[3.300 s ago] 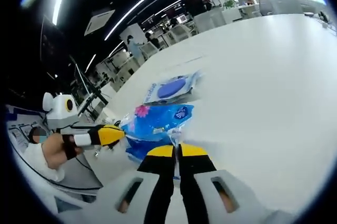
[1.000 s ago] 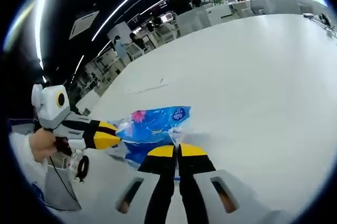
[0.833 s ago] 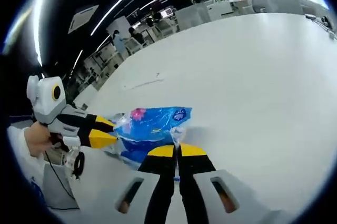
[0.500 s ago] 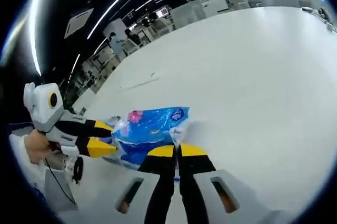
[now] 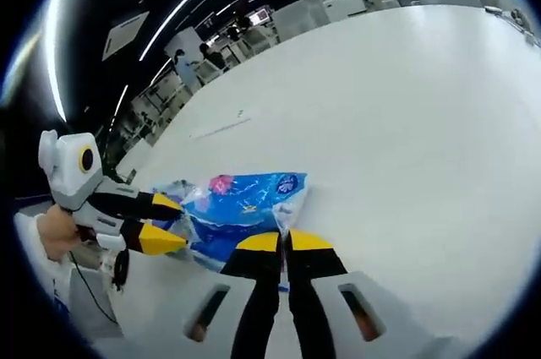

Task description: Arrange the tabletop items into an orderly group along one side of the table until the central work area is clear of visible clutter.

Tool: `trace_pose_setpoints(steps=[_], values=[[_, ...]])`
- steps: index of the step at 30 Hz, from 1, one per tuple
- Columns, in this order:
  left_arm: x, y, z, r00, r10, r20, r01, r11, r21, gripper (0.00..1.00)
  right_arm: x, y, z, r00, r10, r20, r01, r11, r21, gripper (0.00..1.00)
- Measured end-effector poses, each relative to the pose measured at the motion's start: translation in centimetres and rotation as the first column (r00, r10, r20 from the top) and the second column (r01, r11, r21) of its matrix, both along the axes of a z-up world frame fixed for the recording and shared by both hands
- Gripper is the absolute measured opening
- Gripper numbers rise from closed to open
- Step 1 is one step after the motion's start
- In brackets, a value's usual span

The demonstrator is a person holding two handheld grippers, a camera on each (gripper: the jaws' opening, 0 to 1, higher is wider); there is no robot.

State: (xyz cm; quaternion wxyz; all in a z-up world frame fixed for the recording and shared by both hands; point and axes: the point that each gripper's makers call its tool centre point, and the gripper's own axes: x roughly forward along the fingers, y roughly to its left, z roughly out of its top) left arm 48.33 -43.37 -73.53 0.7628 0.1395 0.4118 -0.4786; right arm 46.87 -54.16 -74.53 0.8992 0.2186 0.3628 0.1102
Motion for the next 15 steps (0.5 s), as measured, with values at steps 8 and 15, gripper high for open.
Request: trace_pose_setpoints(steps=[8,15], values=[[0.0,0.3,0.2,1.000,0.013,-0.012,-0.013,1.000,-0.006,0.25,-0.5,0.3,-0.3,0.999,0.042,0.014,-0.042,0.999,-0.022,0.03],[-0.3,0.7,0.4,1.000,0.008,-0.013,-0.008,1.000,0.003,0.27,-0.9,0.6,0.0,0.998,0.046,0.037,-0.046,0.999,-0.012,0.10]])
